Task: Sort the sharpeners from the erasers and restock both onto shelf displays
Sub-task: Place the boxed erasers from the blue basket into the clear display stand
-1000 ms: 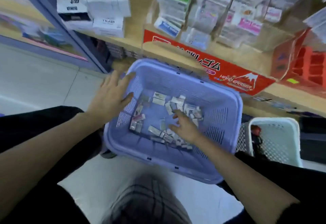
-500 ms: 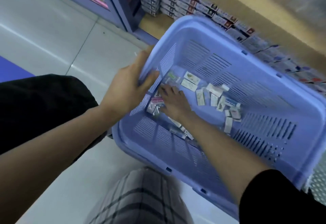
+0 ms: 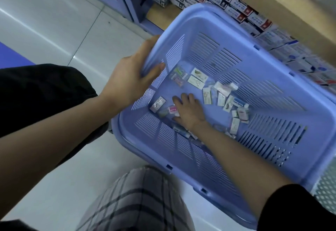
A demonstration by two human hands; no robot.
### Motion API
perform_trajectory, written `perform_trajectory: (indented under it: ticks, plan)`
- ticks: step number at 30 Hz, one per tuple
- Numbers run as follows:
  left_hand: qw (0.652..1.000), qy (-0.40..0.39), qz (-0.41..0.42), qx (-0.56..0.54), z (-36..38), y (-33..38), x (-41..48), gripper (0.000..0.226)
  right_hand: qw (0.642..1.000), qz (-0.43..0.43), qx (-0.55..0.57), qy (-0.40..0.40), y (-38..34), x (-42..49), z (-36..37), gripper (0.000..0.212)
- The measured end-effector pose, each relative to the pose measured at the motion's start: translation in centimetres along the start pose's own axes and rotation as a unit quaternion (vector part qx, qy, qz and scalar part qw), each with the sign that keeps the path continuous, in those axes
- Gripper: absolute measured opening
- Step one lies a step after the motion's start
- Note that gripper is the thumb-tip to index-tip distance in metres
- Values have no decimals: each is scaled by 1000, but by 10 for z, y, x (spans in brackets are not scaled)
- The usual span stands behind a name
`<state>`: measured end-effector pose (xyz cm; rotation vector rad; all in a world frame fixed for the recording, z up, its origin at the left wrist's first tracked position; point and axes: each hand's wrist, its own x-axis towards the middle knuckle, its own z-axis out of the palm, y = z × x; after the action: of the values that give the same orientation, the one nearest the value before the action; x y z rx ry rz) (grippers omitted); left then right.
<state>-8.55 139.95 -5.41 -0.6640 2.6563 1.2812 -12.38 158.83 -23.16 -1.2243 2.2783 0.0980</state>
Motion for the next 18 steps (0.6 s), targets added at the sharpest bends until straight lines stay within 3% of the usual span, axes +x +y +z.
perform_trajectory:
  ticks: [7,10,13,15,18]
  plan:
    - [1000,2,-3,3,-1,1,-1,50,996,54,44,-48,-7,4,-3,60]
    - [1000,1,-2,1,0,0,-1,52,990,93,102,7,-10,12,-6,59]
    - [1000,7,0,3,0,0,0,52,989,29,138,49,-24,16,-15,54]
    - [1000,10,3,2,0,0,1,52,993,-19,113,18,-39,18,-16,57]
    - [1000,14,8,5,1,0,0,52,996,2,89,-18,-50,19,-7,66]
